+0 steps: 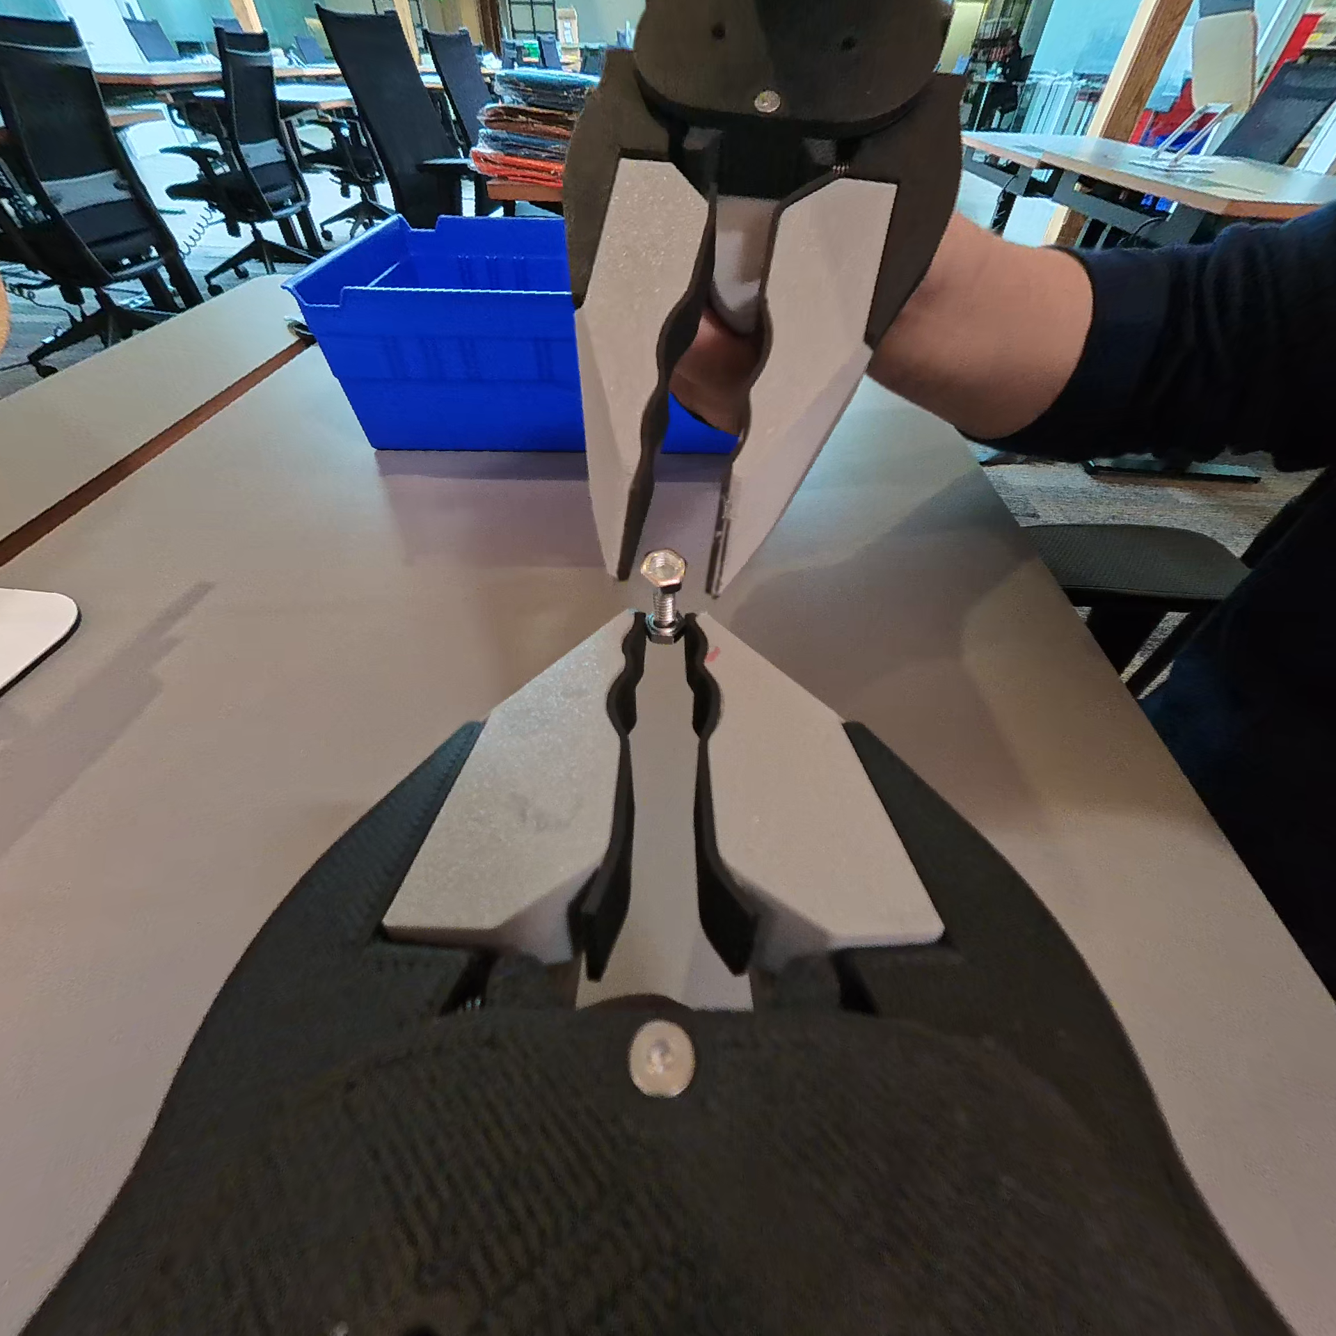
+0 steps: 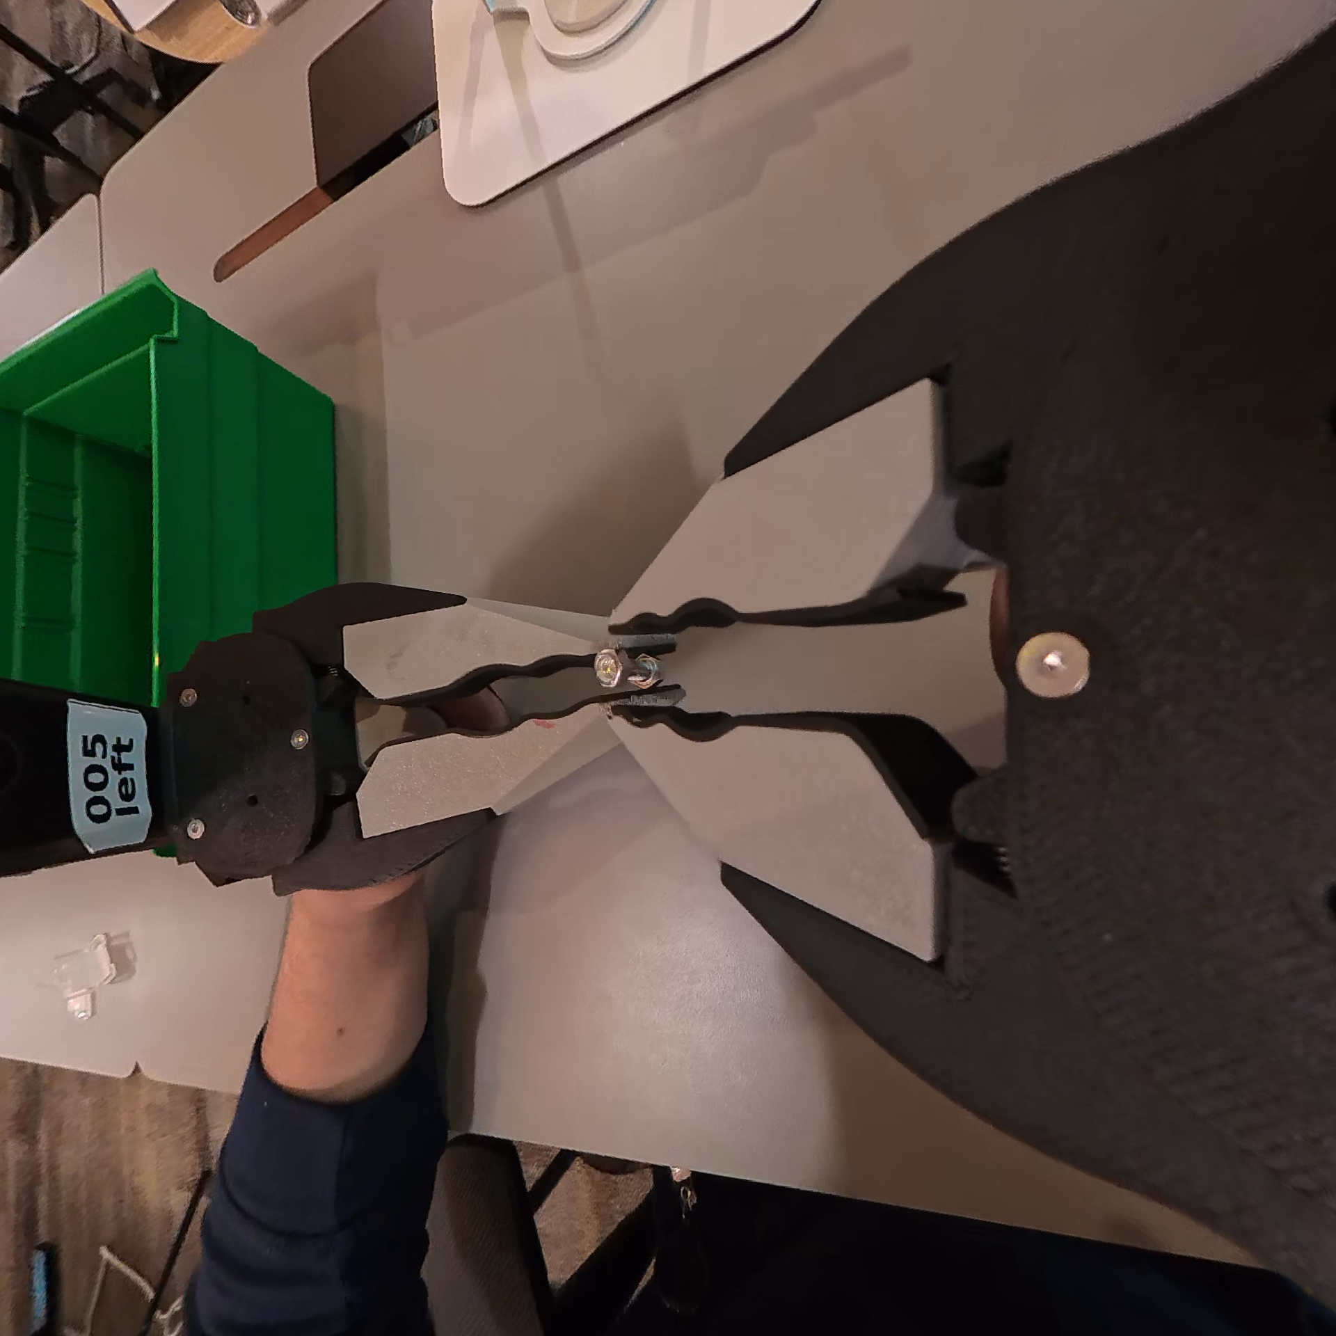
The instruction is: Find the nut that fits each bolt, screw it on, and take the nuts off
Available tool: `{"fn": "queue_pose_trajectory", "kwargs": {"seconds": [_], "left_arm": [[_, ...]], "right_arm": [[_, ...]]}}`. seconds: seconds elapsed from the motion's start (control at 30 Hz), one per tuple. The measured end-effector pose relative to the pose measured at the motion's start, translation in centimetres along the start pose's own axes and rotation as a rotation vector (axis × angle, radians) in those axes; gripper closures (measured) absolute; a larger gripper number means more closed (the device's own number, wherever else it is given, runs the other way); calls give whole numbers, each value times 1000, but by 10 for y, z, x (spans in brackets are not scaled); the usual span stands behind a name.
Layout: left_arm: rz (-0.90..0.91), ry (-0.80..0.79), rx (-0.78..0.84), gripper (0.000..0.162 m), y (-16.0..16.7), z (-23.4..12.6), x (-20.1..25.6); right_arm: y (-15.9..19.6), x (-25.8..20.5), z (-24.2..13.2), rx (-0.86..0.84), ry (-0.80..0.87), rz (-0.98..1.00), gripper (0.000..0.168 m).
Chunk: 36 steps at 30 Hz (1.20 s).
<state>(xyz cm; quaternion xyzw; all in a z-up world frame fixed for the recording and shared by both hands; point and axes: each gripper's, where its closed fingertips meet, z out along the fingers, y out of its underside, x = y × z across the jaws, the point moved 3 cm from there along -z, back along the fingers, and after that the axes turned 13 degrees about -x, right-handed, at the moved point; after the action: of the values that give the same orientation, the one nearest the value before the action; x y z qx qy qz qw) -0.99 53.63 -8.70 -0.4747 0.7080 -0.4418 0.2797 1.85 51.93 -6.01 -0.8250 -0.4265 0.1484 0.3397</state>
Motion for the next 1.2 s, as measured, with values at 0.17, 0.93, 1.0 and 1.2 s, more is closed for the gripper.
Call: {"fn": "queue_pose_trajectory", "kwargs": {"seconds": [0.17, 0.93, 1.0, 1.2], "left_arm": [[-2, 17, -8, 153, 2, 2, 2], [12, 67, -48, 154, 6, 15, 12], [13, 64, -45, 154, 5, 15, 12], [12, 66, -45, 154, 5, 15, 12]], "right_arm": [[3, -3, -7, 126, -23, 22, 142], [20, -8, -5, 322, -46, 55, 152], [20, -8, -4, 313, -41, 53, 155], [20, -9, -3, 311, -35, 40, 158]]}}
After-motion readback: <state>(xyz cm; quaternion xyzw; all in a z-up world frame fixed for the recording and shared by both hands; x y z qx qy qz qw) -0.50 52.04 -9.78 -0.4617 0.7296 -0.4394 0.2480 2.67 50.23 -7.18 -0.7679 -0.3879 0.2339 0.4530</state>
